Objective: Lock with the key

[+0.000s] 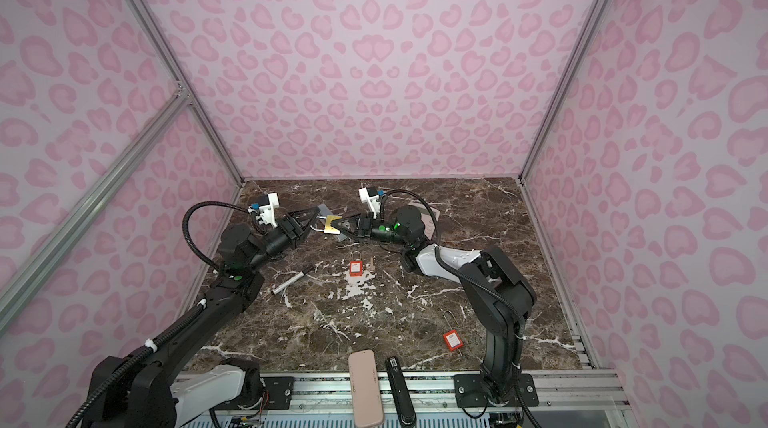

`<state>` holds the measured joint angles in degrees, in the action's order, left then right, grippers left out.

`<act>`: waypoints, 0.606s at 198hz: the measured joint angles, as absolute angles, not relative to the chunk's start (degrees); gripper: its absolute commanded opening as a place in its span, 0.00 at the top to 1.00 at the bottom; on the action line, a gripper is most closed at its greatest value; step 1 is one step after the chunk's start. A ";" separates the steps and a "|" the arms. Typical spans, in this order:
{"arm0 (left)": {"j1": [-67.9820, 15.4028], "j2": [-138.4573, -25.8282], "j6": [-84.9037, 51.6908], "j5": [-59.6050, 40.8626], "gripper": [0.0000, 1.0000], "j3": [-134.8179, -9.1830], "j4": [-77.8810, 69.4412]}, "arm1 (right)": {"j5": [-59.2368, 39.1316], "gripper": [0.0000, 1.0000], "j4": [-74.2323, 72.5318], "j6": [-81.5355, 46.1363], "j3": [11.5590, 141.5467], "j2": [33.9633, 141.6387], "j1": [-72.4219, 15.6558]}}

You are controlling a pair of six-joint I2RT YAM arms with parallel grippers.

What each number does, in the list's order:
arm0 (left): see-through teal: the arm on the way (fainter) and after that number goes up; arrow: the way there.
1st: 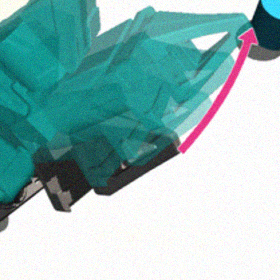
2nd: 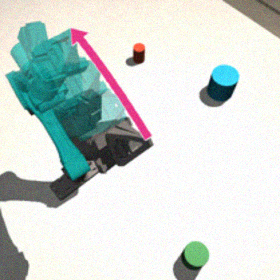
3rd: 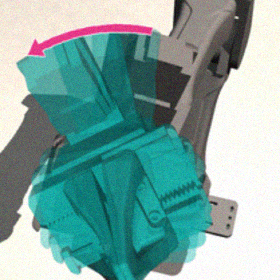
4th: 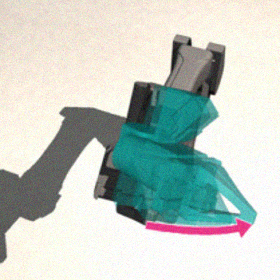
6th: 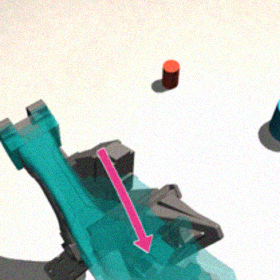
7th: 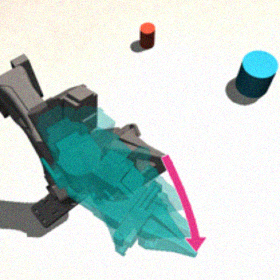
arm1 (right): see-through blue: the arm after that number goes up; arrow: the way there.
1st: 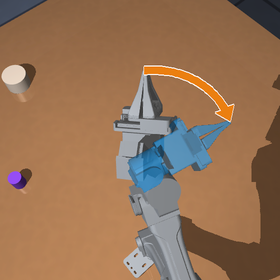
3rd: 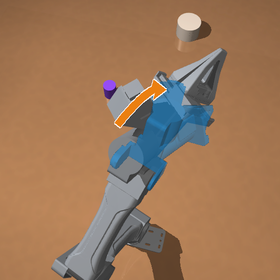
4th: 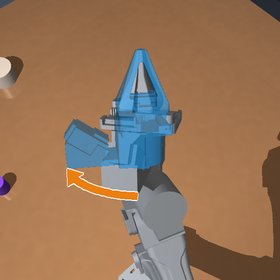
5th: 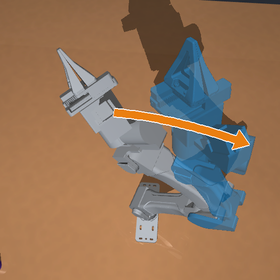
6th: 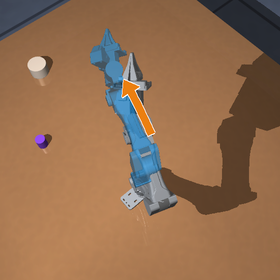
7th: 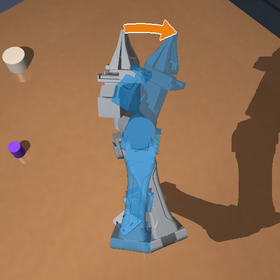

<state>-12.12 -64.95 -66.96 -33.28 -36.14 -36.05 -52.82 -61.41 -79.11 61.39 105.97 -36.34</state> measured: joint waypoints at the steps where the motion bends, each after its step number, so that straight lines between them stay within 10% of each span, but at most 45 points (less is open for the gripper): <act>1: -12.12 -64.93 -66.96 -33.28 0.62 -36.14 -36.05 | -52.82 0.98 -61.41 -79.13 61.39 105.97 -36.34; 47: -12.12 -64.90 -66.94 -33.21 0.76 -36.14 -35.86 | -52.73 0.99 -61.41 -79.13 61.39 106.02 -35.83; 120: -12.12 -64.95 -66.94 -33.23 0.72 -36.14 -35.83 | -52.69 0.99 -61.45 -79.92 61.32 105.95 -35.14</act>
